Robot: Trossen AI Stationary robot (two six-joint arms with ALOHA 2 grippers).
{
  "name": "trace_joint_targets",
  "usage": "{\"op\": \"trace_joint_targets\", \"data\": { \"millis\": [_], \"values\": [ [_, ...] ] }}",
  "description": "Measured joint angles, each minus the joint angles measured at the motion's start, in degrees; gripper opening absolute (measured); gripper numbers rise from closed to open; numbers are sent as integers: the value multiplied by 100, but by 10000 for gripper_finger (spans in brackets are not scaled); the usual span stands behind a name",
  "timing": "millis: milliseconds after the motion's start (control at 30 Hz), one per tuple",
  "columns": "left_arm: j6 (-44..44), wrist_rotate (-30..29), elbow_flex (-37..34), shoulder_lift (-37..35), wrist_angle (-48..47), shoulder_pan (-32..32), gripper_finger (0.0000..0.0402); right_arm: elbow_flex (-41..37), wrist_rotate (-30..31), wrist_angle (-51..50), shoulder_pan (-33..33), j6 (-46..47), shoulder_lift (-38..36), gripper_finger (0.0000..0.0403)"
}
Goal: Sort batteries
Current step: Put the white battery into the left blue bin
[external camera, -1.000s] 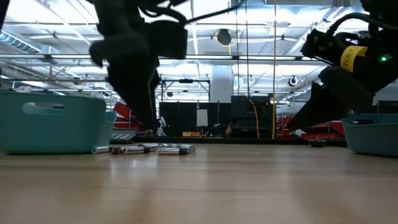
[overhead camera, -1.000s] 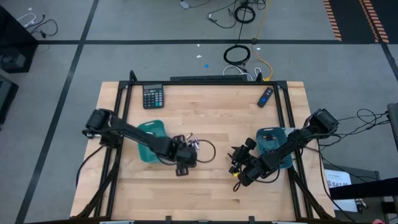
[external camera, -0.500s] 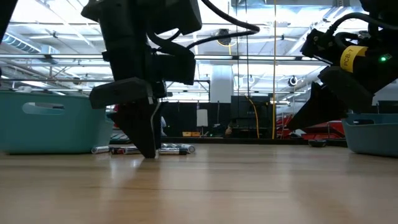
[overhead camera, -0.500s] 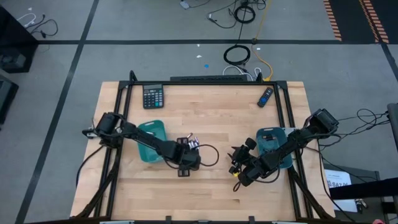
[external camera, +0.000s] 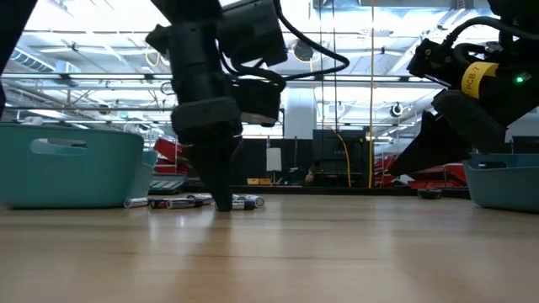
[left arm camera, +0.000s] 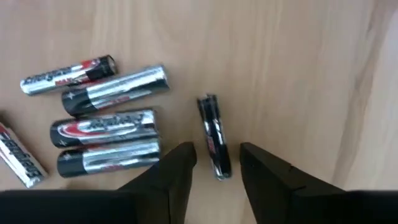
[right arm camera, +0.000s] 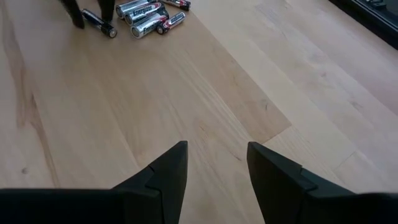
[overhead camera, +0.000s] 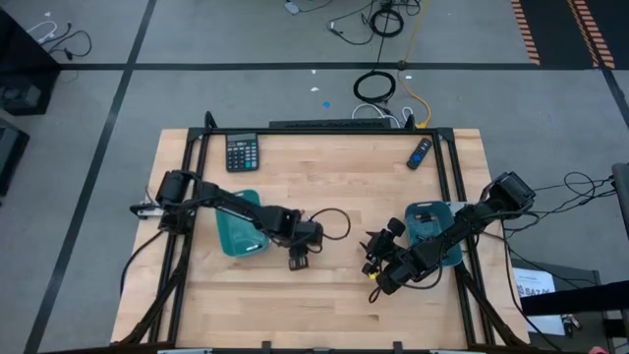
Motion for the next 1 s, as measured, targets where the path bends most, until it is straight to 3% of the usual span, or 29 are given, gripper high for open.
{"op": "trace_joint_targets", "data": {
  "millis": [167, 267, 333, 533, 767, 867, 1000],
  "values": [
    [454, 62, -13, 18, 386, 68, 119, 0, 2, 0, 0, -76, 0, 157],
    [624, -4, -13, 27, 548, 64, 48, 0, 0, 0, -3, -103, 0, 157],
    [622, -78, -9, 27, 620, 59, 20, 0, 1, 0, -26, -105, 0, 157],
    [396, -209, 209, -204, -243, -91, 18, 0, 63, -7, -38, -127, 0, 157],
    [-374, -420, 501, -1168, -2035, -399, 18, 0, 76, -4, -34, -100, 0, 157],
    [-748, -849, 475, -1568, -2909, -472, 17, 0, 76, 9, -34, -101, 0, 157],
    [-1171, -955, 278, -2027, -3386, -526, 17, 2, 77, 10, -21, -78, 2, 157]
  ]
}}
